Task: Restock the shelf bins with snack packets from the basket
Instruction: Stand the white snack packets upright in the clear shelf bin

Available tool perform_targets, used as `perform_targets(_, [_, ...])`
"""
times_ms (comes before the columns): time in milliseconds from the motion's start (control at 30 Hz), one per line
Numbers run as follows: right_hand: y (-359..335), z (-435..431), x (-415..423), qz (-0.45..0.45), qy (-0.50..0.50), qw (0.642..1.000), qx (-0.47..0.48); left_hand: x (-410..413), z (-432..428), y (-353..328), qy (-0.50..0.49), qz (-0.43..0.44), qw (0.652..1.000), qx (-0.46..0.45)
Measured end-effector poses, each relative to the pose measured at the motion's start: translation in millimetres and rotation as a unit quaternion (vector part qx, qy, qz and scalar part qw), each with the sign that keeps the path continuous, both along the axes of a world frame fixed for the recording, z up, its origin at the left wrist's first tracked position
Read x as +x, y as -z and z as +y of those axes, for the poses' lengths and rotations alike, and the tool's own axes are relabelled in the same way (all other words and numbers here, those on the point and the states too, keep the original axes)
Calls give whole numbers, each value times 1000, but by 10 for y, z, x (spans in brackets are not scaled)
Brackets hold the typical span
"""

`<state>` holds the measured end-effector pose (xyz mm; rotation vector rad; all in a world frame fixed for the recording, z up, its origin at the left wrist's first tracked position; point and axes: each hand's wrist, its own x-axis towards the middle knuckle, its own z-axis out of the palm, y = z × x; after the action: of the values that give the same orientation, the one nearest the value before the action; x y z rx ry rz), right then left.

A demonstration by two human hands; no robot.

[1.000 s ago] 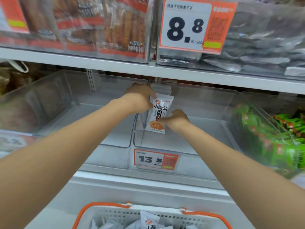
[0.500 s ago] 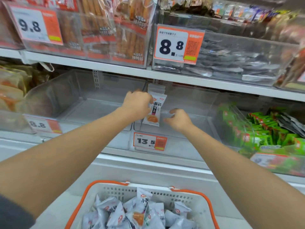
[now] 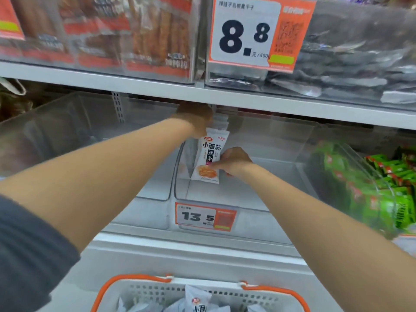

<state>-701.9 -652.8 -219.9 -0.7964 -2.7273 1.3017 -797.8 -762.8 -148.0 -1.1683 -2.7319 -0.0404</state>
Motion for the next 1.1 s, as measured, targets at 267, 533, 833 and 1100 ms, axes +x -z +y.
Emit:
perform_targets(267, [1, -98, -22, 38, 15, 997, 63, 36, -71, 2, 1, 43, 997, 65])
perform_targets(533, [-109, -154, 139, 32, 50, 998, -11, 214, -74, 57, -53, 93, 994, -26])
perform_targets(833, [-277, -495, 1123, 326, 2, 927, 186, 1370, -620, 164, 14, 61, 985, 160])
perform_targets(1100, [390, -922, 2048, 225, -105, 949, 192, 2303, -1139, 732, -91, -231, 962, 111])
